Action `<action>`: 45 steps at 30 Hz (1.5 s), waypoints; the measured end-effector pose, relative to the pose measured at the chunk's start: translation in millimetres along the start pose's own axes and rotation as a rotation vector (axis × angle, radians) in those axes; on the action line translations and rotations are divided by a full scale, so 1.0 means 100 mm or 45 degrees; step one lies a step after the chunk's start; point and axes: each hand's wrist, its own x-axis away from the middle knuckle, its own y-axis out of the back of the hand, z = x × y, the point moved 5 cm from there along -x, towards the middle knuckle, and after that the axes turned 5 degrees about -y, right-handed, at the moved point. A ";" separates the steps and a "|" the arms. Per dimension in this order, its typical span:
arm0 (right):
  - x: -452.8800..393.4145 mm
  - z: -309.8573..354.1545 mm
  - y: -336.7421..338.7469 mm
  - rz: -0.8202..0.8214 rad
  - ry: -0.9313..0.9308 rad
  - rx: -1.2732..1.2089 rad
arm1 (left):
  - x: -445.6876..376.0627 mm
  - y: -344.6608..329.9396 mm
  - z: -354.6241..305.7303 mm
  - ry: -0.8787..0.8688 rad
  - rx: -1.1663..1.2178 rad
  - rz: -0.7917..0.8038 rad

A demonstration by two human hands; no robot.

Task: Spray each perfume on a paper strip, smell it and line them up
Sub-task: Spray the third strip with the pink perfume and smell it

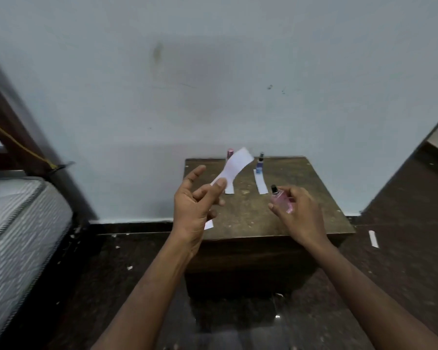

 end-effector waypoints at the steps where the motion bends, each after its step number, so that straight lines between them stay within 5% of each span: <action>1: -0.01 -0.02 0.05 -0.036 0.024 0.009 | -0.03 0.01 0.10 0.045 -0.169 -0.053; 4: -0.03 -0.12 0.11 -0.084 0.011 0.013 | -0.03 0.01 0.30 0.222 -0.346 -0.317; 9: -0.10 -0.19 0.11 -0.051 -0.026 0.044 | -0.14 -0.37 0.16 -0.008 -0.026 0.025; 13: -0.11 -0.22 0.05 -0.013 -0.061 0.086 | -0.10 -0.22 0.35 0.246 -0.154 -0.279; 18: -0.12 -0.26 0.06 0.023 -0.084 0.087 | -0.05 -0.49 0.18 0.122 0.032 0.133; 21: -0.08 -0.21 0.18 0.007 -0.050 0.134 | 0.03 -0.34 0.29 0.214 -0.260 -0.081; 23: 0.00 -0.12 0.38 -0.109 0.021 0.170 | 0.06 -0.28 0.28 0.257 -0.089 -0.138; 26: 0.20 0.00 0.64 -0.245 0.072 0.067 | 0.06 -0.43 0.10 0.159 0.249 0.190; 28: 0.32 0.01 0.66 -0.214 0.051 0.013 | 0.06 -0.43 0.13 0.188 -0.029 0.196; 30: 0.48 0.04 0.69 -0.151 0.026 0.023 | 0.18 -0.30 0.14 0.265 -0.408 -0.012; 32: 0.56 0.02 0.64 -0.070 0.005 0.061 | 0.28 -0.27 0.14 0.325 -0.361 -0.125; 37: 1.00 0.16 0.85 -0.044 0.014 0.019 | 0.69 -0.64 -0.43 0.026 0.293 0.473; 42: 1.34 0.02 0.86 0.103 -0.043 0.117 | 1.06 -0.14 -0.04 0.285 -0.541 -0.009; 45: 1.37 -0.14 0.77 0.347 -0.062 0.326 | 1.14 -0.15 -0.05 0.141 -0.336 0.208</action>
